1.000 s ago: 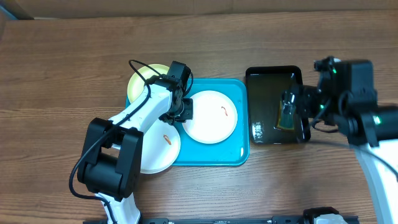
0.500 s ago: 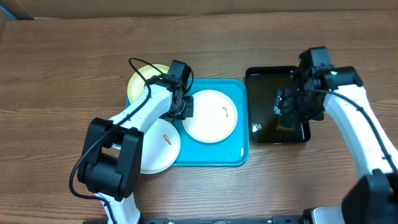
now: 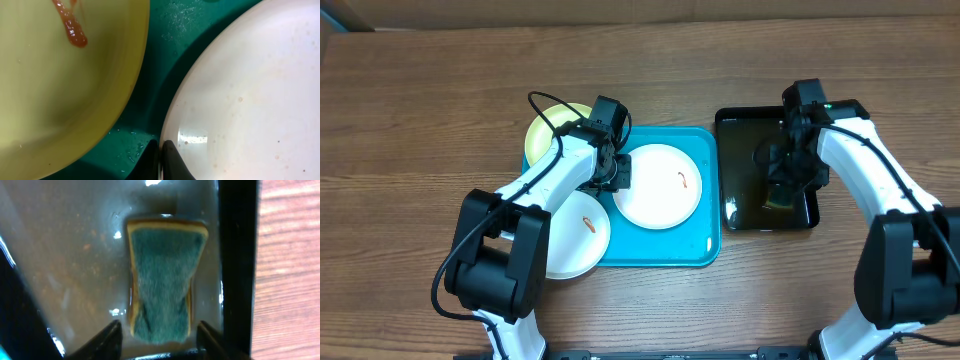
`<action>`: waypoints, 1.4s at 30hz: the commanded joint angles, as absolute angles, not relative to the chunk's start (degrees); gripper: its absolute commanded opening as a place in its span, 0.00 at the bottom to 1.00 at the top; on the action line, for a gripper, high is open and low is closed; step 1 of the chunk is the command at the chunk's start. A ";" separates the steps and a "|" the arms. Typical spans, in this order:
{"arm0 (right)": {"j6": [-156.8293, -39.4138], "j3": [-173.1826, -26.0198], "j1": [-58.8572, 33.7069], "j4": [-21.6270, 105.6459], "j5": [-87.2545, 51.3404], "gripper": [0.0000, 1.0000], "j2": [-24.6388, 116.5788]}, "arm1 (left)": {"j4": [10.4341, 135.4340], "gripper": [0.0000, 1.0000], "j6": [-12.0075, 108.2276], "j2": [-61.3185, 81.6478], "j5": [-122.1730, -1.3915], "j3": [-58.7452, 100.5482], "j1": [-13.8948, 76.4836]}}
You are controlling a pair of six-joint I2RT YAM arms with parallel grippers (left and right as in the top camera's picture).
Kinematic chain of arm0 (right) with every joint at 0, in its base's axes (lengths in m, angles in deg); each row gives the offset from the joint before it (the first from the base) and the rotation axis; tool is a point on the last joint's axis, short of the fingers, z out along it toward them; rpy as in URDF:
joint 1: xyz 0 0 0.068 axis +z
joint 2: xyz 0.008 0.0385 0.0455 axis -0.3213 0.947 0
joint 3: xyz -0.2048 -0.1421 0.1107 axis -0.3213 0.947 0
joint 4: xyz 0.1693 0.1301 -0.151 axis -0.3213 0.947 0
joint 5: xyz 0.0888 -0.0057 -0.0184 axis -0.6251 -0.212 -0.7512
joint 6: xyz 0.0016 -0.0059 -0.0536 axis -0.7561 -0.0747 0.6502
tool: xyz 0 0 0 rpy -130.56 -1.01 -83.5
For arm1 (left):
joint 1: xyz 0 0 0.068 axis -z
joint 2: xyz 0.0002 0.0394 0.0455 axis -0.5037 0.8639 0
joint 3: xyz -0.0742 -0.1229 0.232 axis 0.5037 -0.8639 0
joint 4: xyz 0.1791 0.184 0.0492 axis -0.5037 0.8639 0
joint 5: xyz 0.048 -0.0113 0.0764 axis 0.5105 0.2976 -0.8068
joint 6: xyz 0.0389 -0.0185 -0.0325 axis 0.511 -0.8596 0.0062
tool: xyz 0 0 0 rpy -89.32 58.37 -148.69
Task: Clean dirty plates on tray and stack at the side
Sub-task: 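Move the right gripper over the black tray and grasp the green sponge, then dip and rub the sponge in the water with the right gripper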
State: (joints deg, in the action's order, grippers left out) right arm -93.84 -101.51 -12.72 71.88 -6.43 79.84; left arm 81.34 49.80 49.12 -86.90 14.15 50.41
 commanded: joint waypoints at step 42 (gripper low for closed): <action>-94.65 -98.08 -13.35 59.27 -8.07 0.80 81.74 | 81.47 0.15 50.72 49.78 -88.34 13.91 50.56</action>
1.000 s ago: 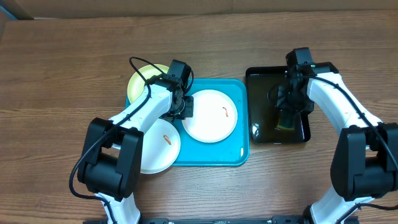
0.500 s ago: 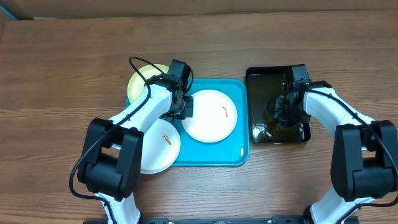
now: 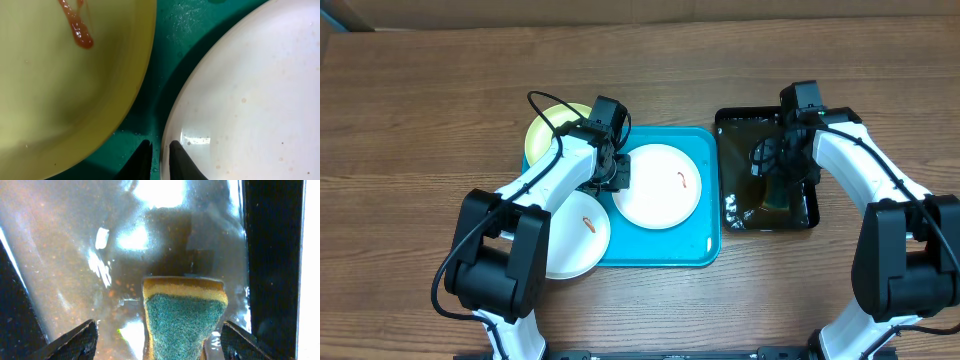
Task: Clean dirty plates on tray and stack at the side
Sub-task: 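Dip and rub the sponge in the water with the right gripper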
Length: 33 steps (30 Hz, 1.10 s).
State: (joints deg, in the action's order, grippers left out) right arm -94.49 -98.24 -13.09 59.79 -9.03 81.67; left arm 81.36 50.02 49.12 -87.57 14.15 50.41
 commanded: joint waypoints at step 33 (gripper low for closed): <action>-94.76 -91.61 -13.24 61.60 -11.39 0.61 81.63 | 81.08 0.24 50.70 49.78 -88.32 13.91 50.56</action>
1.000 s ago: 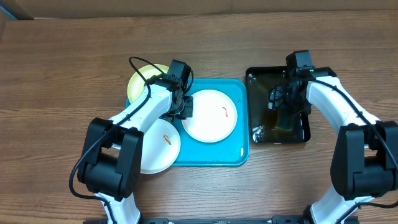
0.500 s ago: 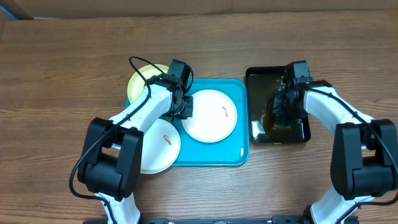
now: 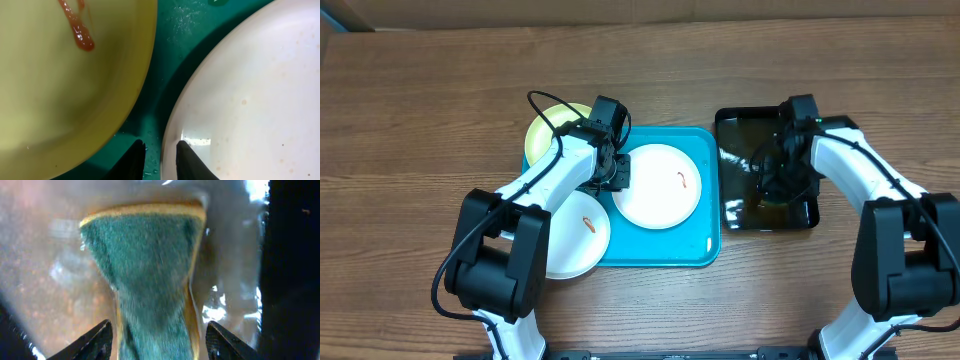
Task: Clean dirty plates on tray and stack at the side
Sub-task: 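Dip and rub the sponge in the water with the right gripper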
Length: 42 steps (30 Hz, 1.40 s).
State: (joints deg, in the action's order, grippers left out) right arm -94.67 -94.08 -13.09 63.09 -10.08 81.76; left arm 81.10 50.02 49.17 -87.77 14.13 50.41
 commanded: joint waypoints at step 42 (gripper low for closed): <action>-92.83 -104.92 -13.11 74.15 -14.54 0.04 81.72 | 81.56 0.33 50.72 49.78 -88.36 13.89 50.56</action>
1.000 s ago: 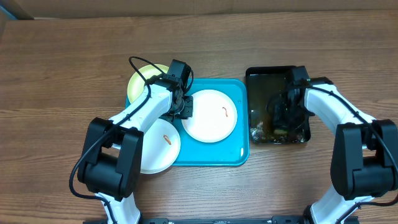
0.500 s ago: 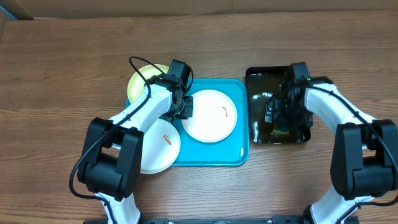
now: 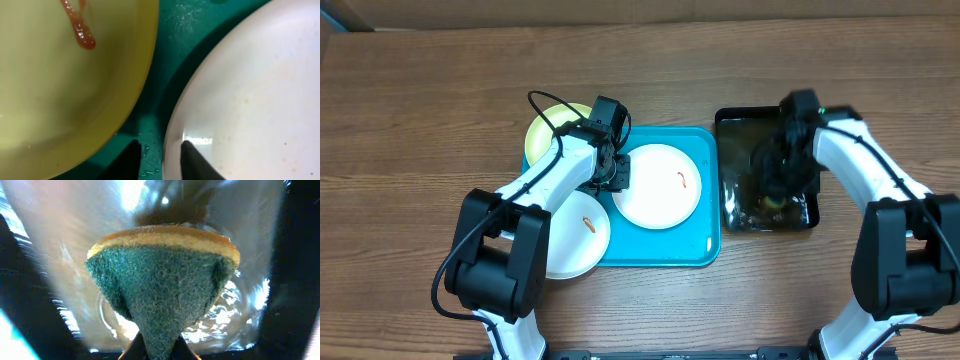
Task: Clean dirty plates on tray and stack at the side
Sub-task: 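Dip and rub the sponge in the water with the right gripper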
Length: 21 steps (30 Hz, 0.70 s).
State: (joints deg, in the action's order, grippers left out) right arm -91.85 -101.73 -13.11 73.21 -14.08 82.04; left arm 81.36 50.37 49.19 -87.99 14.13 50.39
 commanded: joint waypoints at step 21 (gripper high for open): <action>-96.31 -105.43 -5.85 74.15 1.64 0.04 81.06 | 81.75 0.07 50.72 49.78 -88.34 13.89 50.52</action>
State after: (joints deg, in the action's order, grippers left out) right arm -94.82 -104.18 -7.43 73.56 -3.83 82.09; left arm 81.38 50.35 49.17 -87.95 14.13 50.41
